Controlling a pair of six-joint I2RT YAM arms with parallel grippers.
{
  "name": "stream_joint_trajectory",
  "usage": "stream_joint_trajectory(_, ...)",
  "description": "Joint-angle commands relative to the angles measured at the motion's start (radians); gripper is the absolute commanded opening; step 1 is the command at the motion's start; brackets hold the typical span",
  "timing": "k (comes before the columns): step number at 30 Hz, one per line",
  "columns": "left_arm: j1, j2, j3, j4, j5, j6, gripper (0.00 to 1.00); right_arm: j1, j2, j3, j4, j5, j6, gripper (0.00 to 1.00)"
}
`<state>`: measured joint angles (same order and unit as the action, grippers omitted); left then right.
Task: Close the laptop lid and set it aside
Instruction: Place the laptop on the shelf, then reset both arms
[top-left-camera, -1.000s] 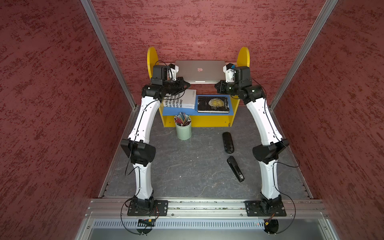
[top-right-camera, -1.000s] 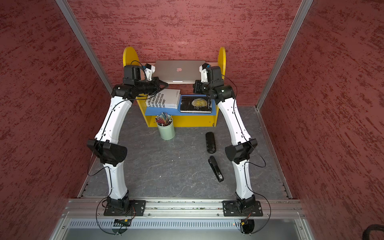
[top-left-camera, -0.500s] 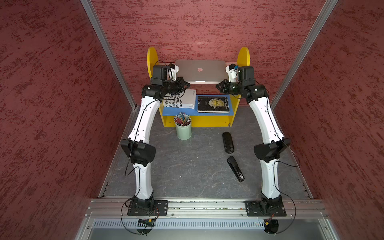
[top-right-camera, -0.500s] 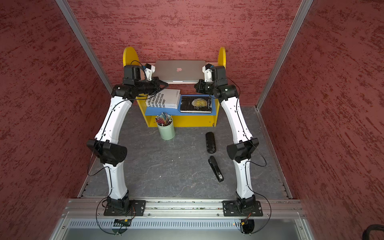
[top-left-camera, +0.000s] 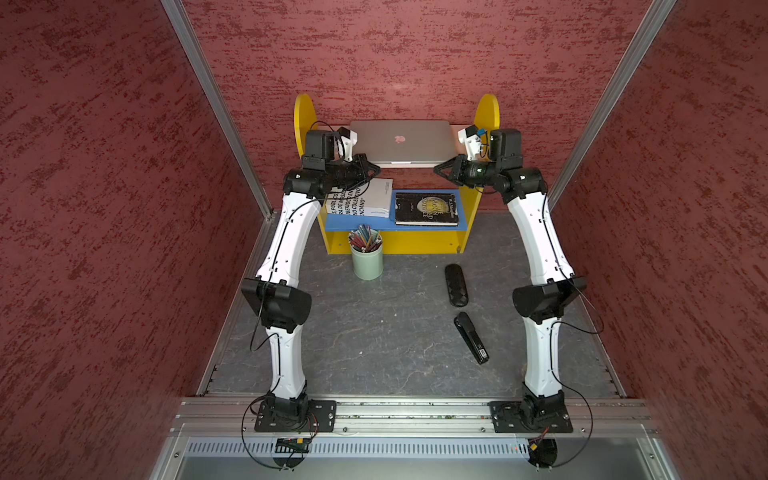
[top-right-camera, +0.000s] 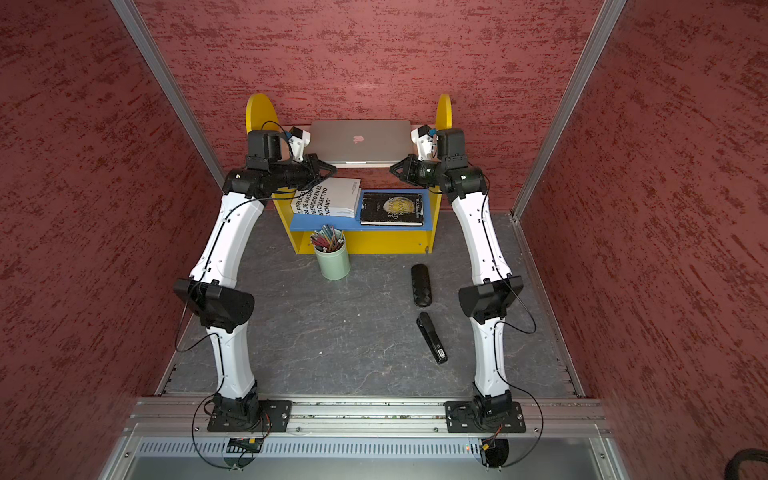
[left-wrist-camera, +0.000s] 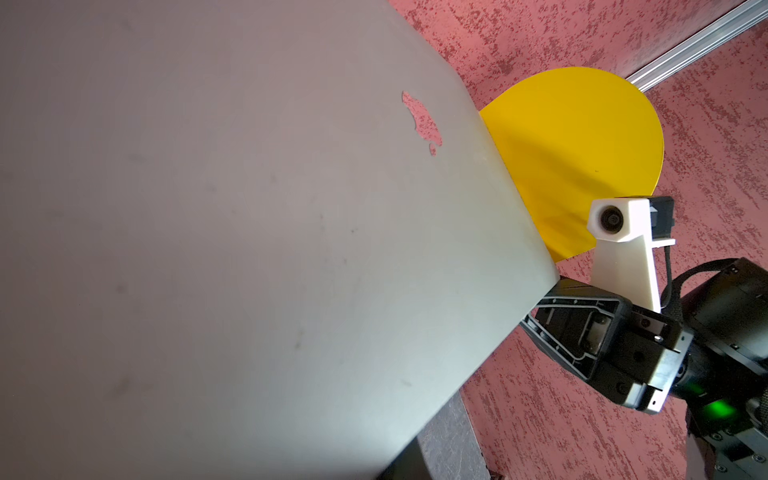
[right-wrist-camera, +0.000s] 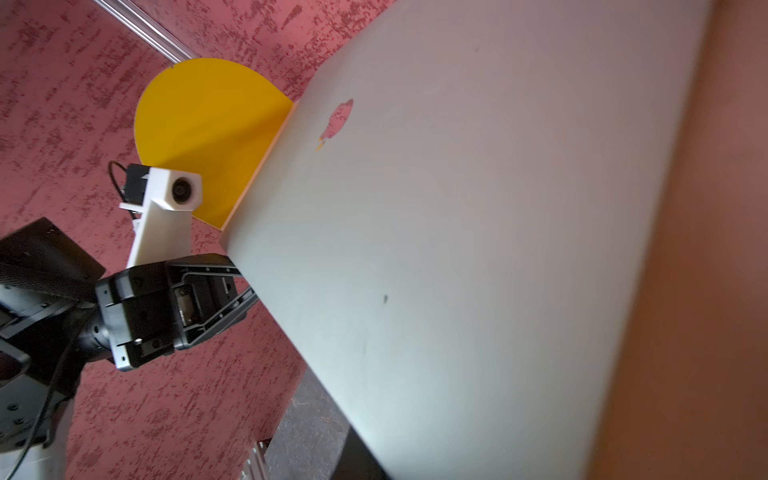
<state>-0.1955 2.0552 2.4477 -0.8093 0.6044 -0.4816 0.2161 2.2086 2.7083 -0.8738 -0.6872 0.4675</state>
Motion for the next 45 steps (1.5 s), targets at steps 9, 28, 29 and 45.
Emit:
stream_joint_trajectory(9,0.006,-0.008,0.020,0.032,0.005,0.003,0.00,-0.021,-0.012,0.002,0.171,-0.048,0.085,0.00)
stream_joint_trajectory(28,0.008,-0.101,-0.054,0.048,0.013,-0.003,0.05,-0.022,-0.177,-0.202,0.193,-0.077,0.055,0.05)
stream_joint_trajectory(29,0.008,-0.113,-0.064,0.051,0.014,-0.003,0.05,-0.022,-0.194,-0.217,0.192,-0.074,0.056,0.06)
stream_joint_trajectory(45,0.020,-0.335,-0.332,0.130,0.002,0.000,0.29,-0.022,-0.437,-0.507,0.204,0.040,0.035,0.38)
